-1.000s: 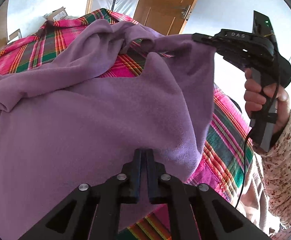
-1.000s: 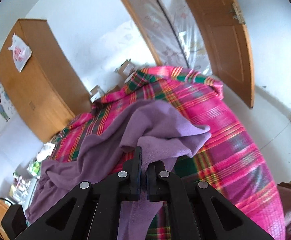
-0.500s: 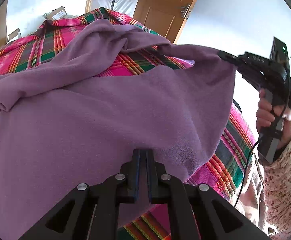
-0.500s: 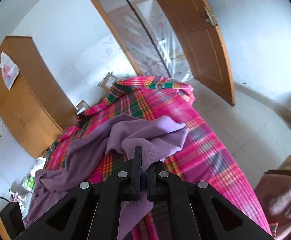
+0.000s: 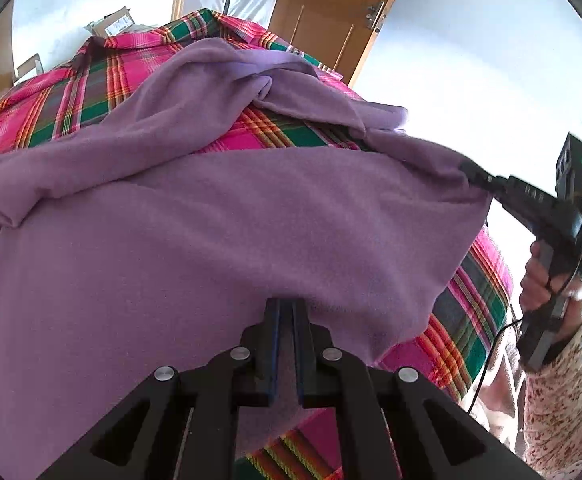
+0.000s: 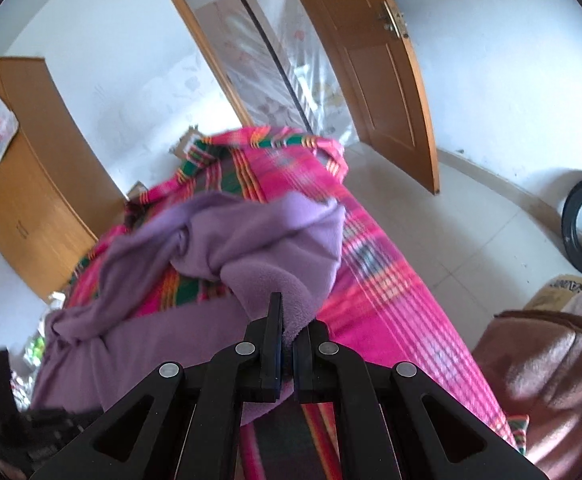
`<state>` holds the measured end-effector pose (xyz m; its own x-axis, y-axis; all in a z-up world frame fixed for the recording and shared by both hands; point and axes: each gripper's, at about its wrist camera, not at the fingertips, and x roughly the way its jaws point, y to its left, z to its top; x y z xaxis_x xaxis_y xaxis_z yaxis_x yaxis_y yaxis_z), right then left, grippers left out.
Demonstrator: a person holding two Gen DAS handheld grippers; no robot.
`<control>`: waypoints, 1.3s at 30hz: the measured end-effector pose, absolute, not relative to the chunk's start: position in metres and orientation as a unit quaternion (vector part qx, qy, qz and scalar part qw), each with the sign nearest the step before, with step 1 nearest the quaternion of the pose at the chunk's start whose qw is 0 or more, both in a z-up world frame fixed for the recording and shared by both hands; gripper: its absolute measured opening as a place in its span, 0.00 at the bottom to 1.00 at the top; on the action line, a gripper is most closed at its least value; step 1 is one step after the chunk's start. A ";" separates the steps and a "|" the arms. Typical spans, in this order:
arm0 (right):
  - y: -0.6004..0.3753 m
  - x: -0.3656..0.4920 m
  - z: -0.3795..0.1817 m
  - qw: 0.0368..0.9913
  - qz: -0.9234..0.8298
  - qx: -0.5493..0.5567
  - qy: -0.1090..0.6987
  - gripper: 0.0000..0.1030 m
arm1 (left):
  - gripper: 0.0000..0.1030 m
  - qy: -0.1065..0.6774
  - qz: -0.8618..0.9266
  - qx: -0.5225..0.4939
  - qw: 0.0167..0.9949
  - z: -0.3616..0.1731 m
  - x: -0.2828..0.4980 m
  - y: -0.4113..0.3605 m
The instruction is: Fold clothes
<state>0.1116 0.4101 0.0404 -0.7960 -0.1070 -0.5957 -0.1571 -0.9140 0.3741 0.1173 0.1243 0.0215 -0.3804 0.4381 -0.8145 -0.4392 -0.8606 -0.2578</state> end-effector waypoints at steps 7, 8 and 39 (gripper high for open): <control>0.407 0.116 0.028 0.030 0.926 -0.331 0.177 0.04 | 0.23 -0.013 0.823 -0.489 0.289 0.042 0.091 0.139; 0.407 0.116 0.026 0.030 0.926 -0.332 0.177 0.04 | 0.25 -0.018 0.819 -0.492 0.295 0.042 0.083 0.145; 0.421 0.112 0.005 0.030 0.904 -0.355 0.237 0.07 | 0.14 -0.188 0.747 -0.562 0.302 0.023 -0.080 0.230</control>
